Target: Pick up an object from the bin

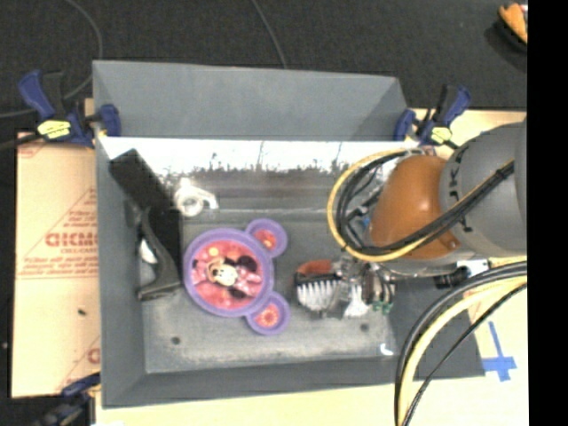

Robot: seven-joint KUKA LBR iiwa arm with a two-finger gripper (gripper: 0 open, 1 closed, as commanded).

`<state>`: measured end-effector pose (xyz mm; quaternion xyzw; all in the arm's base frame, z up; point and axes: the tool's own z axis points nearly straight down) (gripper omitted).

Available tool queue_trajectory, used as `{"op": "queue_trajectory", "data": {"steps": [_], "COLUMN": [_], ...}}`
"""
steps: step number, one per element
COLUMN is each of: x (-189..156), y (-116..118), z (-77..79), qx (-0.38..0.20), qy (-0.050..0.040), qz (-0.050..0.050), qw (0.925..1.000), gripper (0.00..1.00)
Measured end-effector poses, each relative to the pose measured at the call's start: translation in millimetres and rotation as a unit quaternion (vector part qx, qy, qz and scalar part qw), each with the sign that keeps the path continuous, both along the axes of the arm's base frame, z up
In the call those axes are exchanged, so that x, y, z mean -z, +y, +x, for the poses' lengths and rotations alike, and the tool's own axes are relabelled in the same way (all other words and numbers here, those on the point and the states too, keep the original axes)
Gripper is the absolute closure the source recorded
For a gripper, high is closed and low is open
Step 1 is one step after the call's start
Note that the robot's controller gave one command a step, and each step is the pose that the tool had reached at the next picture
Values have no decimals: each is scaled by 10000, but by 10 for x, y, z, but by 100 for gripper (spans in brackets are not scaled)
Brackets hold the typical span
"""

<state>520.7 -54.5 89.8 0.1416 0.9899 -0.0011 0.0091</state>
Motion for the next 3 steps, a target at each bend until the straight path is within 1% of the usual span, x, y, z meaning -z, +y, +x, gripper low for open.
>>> {"op": "queue_trajectory", "data": {"steps": [1, 2, 3], "x": [-71, -121, -206], "y": [-3, -5, -5], "z": [10, 9, -7], "qx": [-3, -10, -16], "qy": [-21, -22, 10], "qz": [-3, -4, 1], "qw": [10000, 10000, 10000], "gripper": [100, 100, 100]}}
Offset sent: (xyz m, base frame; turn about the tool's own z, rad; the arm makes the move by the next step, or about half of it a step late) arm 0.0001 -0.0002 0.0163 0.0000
